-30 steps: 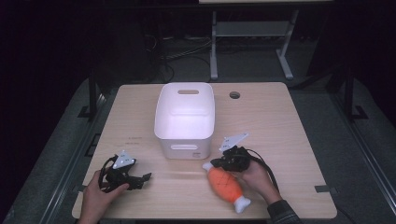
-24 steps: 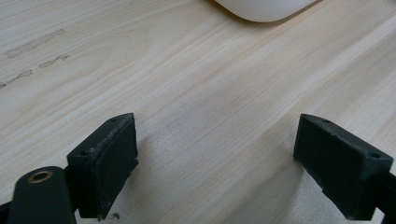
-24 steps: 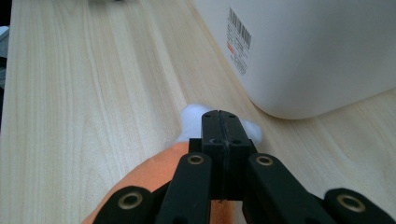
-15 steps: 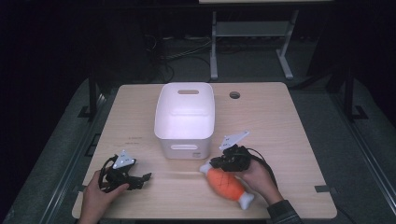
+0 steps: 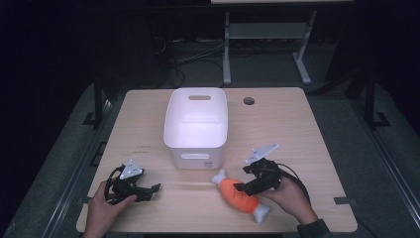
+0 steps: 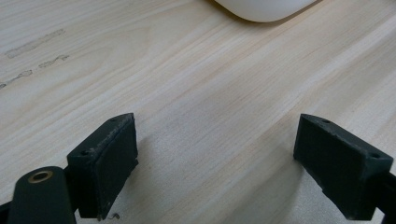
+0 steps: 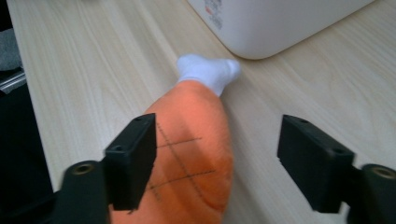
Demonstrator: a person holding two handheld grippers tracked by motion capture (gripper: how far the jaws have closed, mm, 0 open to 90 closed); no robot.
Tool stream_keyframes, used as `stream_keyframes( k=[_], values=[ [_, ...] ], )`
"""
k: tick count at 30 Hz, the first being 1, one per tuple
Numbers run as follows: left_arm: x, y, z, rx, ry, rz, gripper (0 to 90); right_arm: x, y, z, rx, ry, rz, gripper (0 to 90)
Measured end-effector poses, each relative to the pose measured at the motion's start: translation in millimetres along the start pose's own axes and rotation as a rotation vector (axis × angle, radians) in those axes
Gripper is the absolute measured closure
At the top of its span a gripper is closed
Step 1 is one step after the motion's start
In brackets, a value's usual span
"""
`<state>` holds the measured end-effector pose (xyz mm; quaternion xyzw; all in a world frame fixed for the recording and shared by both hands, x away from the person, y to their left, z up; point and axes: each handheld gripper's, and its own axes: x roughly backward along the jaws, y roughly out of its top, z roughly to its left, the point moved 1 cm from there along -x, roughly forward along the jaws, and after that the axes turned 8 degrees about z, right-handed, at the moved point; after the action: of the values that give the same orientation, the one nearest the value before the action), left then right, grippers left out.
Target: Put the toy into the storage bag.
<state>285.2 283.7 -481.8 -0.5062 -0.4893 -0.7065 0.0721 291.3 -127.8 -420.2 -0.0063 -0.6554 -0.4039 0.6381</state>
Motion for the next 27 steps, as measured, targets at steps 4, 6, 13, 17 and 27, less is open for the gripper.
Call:
stream_keyframes(
  k=[4,6,13,17,27],
  values=[
    [-0.1,0.0,-0.2,0.002,-0.001,-0.002,12.6,-0.2,-2.0,5.8,-0.002,-0.009,0.019,16.7],
    [-0.2,0.0,-0.3,0.004,-0.001,-0.004,12.6,-1.7,-5.2,11.0,-0.001,-0.009,0.025,13.1],
    [-0.1,0.0,-0.2,0.002,0.0,-0.001,12.6,-10.4,-10.4,19.6,-0.018,-0.02,0.053,0.2],
    [0.0,0.0,-0.1,0.001,0.0,0.0,12.6,-17.3,-10.1,23.9,-0.021,-0.021,0.059,0.0],
    [-0.3,0.0,-0.4,0.005,-0.001,-0.004,12.6,-30.6,-11.0,30.8,-0.015,-0.058,0.082,0.0]
  ],
)
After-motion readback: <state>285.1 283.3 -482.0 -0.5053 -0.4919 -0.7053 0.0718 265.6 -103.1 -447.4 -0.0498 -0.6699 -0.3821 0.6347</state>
